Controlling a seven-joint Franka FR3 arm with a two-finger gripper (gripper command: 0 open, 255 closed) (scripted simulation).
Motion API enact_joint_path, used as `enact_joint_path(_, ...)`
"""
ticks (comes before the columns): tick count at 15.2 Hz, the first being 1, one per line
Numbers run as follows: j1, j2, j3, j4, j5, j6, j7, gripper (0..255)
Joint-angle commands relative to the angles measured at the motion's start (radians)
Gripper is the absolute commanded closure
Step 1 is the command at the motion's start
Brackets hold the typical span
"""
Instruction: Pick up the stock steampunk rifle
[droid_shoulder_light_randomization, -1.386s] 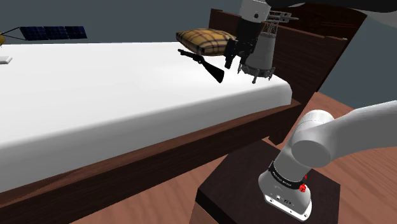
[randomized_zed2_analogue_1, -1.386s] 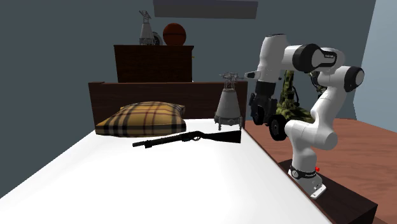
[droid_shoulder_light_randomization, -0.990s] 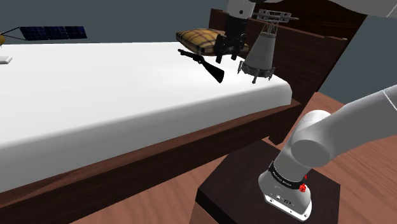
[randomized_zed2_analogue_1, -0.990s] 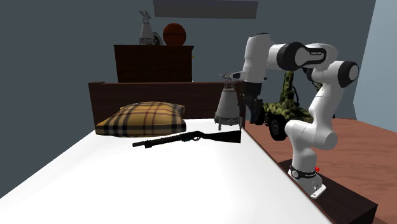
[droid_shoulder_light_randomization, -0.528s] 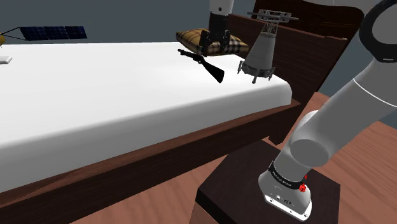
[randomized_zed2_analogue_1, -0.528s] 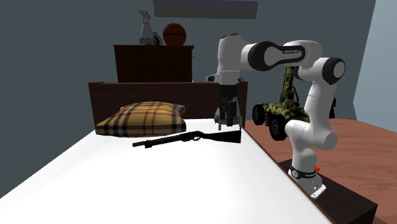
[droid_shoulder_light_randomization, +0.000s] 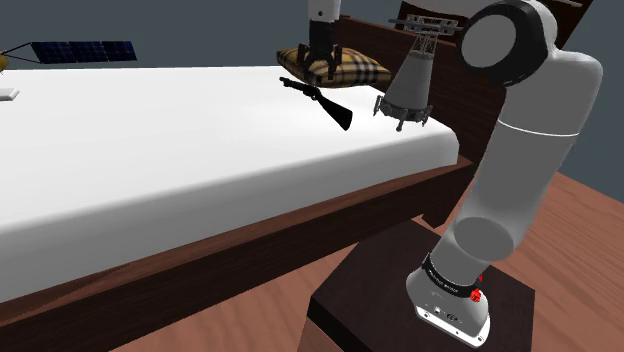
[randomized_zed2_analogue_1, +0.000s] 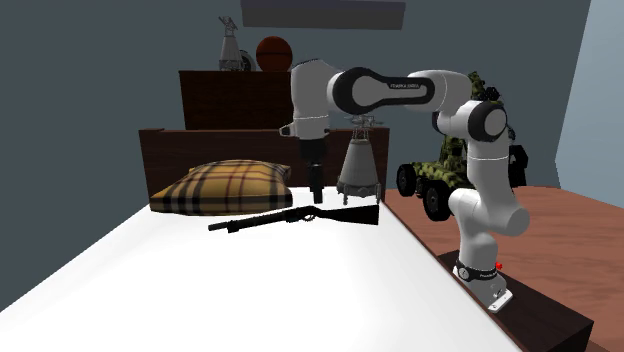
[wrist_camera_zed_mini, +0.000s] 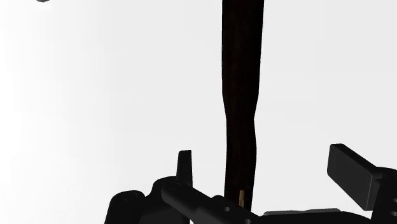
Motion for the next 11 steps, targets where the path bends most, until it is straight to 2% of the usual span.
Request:
enact_joint_path(1,-0.015,0.108,-0.008,0.143,0.016,-0.056,-0.002,0)
enact_joint_path(3,-0.031,0.206,-0.013,0.277,0.029,-0.107,-0.004,0)
enact_joint_path(11,-0.025,0.17,-0.011,0.12,0.025,0.014,-0.003,0)
